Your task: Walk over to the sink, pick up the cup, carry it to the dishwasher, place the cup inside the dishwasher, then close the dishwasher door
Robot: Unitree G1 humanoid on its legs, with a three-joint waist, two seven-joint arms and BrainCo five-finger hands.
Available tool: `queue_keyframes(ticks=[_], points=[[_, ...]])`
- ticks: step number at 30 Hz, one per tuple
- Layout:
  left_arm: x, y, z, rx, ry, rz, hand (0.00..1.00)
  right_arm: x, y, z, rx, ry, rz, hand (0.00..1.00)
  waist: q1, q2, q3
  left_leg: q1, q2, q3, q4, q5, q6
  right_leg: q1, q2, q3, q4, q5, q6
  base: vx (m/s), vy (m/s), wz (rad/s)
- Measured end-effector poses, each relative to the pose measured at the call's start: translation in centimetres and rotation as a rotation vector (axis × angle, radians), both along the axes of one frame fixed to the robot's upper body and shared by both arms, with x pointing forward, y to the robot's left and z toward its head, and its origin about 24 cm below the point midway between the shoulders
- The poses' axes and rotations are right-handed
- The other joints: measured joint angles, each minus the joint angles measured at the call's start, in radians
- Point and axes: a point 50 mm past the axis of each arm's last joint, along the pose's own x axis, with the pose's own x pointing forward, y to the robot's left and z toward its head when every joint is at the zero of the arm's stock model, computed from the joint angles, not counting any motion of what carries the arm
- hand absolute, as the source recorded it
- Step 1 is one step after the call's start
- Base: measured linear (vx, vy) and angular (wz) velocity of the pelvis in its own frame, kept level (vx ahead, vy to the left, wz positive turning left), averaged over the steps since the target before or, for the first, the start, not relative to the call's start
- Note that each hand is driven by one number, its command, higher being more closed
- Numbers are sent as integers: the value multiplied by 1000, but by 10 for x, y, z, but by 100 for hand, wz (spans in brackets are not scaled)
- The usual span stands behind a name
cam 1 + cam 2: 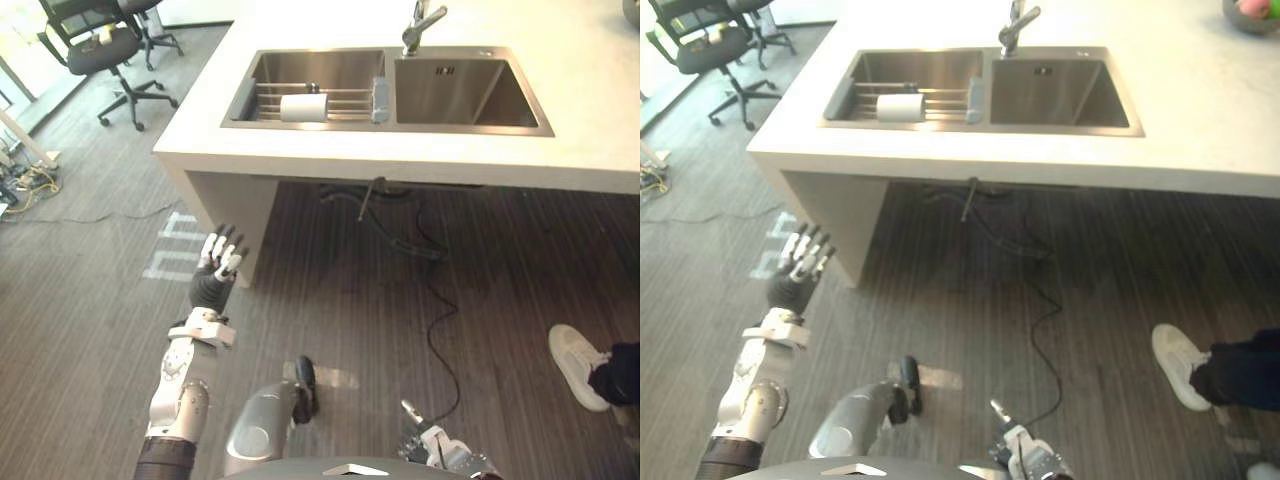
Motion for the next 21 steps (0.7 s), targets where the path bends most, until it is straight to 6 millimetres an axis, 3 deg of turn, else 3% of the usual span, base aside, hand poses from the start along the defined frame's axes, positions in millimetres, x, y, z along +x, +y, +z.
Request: queue_keyframes(ticks=[1, 2, 3, 4, 5, 6, 8, 10, 11, 14, 16, 17, 18, 21], points=[[-2, 3, 10, 13, -40, 15, 0, 0, 3, -1, 11, 5, 0, 0, 12, -17, -11, -14, 0, 15, 34, -29, -19, 13, -15, 1, -37, -18, -10, 203, 150, -73], [-7, 10, 26, 22, -103, 57, 0, -12, 5, -4, 19, 34, -11, 0, 26, -47, -36, -29, -2, 3, 174, -109, 33, 25, -54, -22, -48, -5, -5, 370, 96, -56], [-8, 16, 41, 16, -185, 103, 0, -10, -1, -2, 0, 5, -16, 0, 8, -27, -43, 3, -18, -27, 154, -155, 85, -57, -74, -28, 175, 43, 81, 475, 112, -30], [-4, 15, 48, 18, -207, 115, 0, -4, -5, 1, -18, -31, -18, 0, -9, -42, -59, 15, -42, -33, 113, -150, 91, -158, -130, -17, 361, 99, 184, 401, 73, 13], [-4, 14, 52, 31, -216, 122, 0, -1, -7, 2, -25, -36, -20, 0, -19, -56, -75, 24, -63, -35, 75, -140, 97, -218, -163, -18, 457, 153, 210, 357, 98, 28], [-6, 13, 59, 60, -240, 152, 0, 0, -6, 1, -20, -22, -31, 0, -28, -79, -89, 67, -88, -34, -5, -117, 94, -291, -213, -20, 573, 254, 211, 373, 81, 2], [-6, 17, 65, 77, -251, 226, 0, 9, -5, 3, -11, -45, -100, 0, -17, -74, -84, 170, -101, -39, -119, -90, 96, -347, -259, -68, 680, 241, 173, 363, 98, -21], [-4, 22, 65, 68, -252, 283, 0, 19, -9, 8, -9, -101, -108, 0, -45, -46, -86, 306, -101, -60, -265, -61, 74, -425, -254, -136, 660, 175, 104, 280, 79, 1], [-2, 23, 65, 73, -260, 295, 0, 21, -9, 9, -7, -120, -104, 0, -53, -42, -89, 321, -101, -73, -285, -60, 66, -452, -247, -146, 631, 162, 97, 229, 13, 50], [13, 18, 66, 102, -279, 302, 0, 26, -10, 12, 2, -175, -107, 0, -98, -41, -90, 349, -82, -161, -290, -67, 39, -527, -187, -152, 371, 172, 94, 244, -134, 86], [18, 18, 63, 137, -262, 297, 0, 17, -7, 8, 0, -148, -87, 0, -101, -68, -99, 359, -88, -218, -280, -86, 9, -515, -160, -148, 173, 305, 74, 285, -284, 92], [19, 17, 58, 130, -242, 296, 0, 9, -9, 6, -6, -133, -68, 0, -100, -68, -104, 363, -73, -259, -260, -100, -13, -480, -138, -164, 135, 336, 77, 315, -300, 78], [19, 15, 55, 128, -233, 284, 0, 1, -14, 5, -15, -108, -46, 0, -92, -43, -113, 357, -37, -283, -260, -106, -34, -449, -88, -180, 68, 341, 70, 308, -276, 62], [19, 12, 55, 132, -230, 269, 0, -4, -16, 4, -11, -87, 7, 0, -81, -23, -112, 357, 16, -296, -296, -95, -61, -424, -13, -197, -14, 354, 43, 231, -217, 0]])
